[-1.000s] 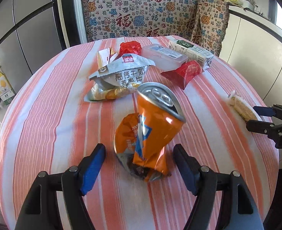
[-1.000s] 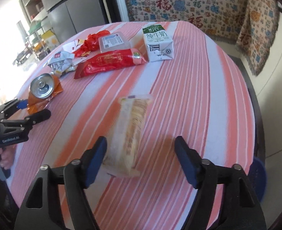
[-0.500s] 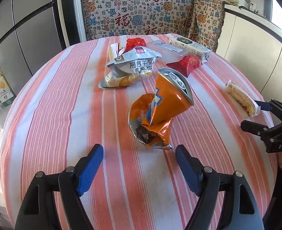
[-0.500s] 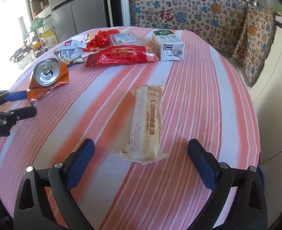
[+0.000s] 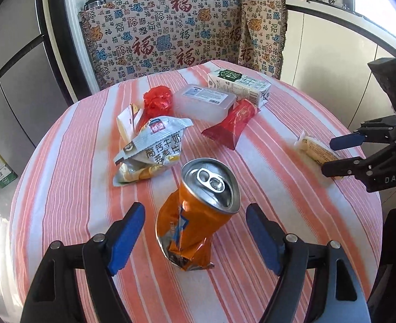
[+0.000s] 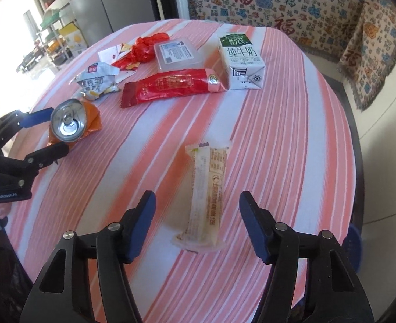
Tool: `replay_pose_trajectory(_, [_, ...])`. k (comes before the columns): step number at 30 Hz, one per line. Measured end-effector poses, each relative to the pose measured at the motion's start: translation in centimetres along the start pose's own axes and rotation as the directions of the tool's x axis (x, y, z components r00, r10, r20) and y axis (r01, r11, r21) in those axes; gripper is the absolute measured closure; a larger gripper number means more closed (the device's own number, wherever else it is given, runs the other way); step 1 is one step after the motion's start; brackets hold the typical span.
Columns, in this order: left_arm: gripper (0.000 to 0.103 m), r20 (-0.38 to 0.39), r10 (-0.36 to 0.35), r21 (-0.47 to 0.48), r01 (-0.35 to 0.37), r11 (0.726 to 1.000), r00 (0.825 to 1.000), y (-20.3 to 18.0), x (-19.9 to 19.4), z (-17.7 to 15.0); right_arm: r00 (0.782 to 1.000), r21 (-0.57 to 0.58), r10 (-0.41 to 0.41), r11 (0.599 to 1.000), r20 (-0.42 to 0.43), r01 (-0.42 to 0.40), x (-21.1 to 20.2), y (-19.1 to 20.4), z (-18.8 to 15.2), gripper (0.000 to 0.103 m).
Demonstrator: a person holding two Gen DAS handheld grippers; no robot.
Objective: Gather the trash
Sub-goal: 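Hold the orange can in the left tool while the right tool grasps the bread bar, then carry the orange can and bread bar over the blue basket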
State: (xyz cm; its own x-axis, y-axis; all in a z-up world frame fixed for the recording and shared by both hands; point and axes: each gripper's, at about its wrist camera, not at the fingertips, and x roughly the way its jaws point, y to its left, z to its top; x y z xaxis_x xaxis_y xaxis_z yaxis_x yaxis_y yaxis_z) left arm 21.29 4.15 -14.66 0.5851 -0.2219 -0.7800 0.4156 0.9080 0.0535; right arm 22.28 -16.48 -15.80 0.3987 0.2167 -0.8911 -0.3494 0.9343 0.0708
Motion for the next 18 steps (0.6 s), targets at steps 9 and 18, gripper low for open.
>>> replay_pose_trajectory(9, [0.056, -0.014, -0.037, -0.004, 0.036, 0.999, 0.999, -0.4, 0.2, -0.3, 0.998, 0.039, 0.037, 0.998, 0.045, -0.038, -1.9, -0.9, -1.0, 0.088])
replay_pose_trajectory(18, [0.057, 0.053, -0.107, -0.089, 0.111, 0.99, 0.993, -0.9, -2.9, -0.8, 0.991, 0.072, 0.103, 0.991, 0.091, -0.11, -4.4, -1.3, -3.1, 0.088])
